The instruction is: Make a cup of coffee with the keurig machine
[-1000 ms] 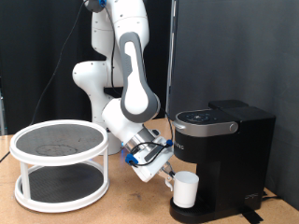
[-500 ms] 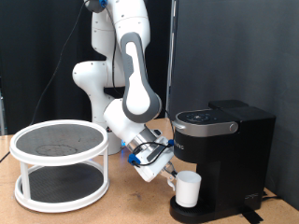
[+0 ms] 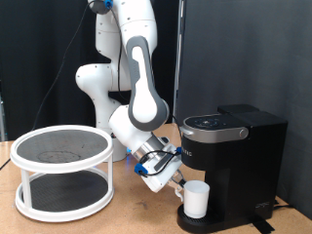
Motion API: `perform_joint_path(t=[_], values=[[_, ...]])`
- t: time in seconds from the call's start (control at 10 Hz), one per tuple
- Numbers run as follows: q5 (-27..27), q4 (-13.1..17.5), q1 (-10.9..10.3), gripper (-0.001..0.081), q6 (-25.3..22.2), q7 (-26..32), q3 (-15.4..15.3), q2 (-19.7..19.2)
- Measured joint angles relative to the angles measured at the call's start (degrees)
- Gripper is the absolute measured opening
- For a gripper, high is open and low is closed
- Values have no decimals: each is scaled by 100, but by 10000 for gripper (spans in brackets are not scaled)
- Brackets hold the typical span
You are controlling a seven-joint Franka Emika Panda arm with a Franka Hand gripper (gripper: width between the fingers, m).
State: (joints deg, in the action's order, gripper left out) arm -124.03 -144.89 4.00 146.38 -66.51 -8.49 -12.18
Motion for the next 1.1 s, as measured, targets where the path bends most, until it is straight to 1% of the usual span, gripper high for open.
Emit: perform_joint_path(t=[0.1, 0.2, 0.3, 0.4, 0.5, 0.6, 0.7, 0.8, 0.9, 1.1], values=[[33, -1, 3, 204, -1, -11, 1, -1], [171, -15, 18, 204, -20, -78, 7, 0], [514, -64, 70, 405, -102, -272, 28, 15], [970, -162, 166, 559, -265, -511, 72, 72], [1335, -276, 273, 559, -436, -662, 117, 161], [1799, -425, 388, 693, -666, -867, 194, 290], [2175, -557, 504, 693, -881, -1054, 269, 433], [2549, -684, 615, 727, -1073, -1297, 353, 602], [2780, -797, 708, 733, -1222, -1479, 425, 789], [2883, -1063, 825, 734, -1428, -1579, 519, 1235]])
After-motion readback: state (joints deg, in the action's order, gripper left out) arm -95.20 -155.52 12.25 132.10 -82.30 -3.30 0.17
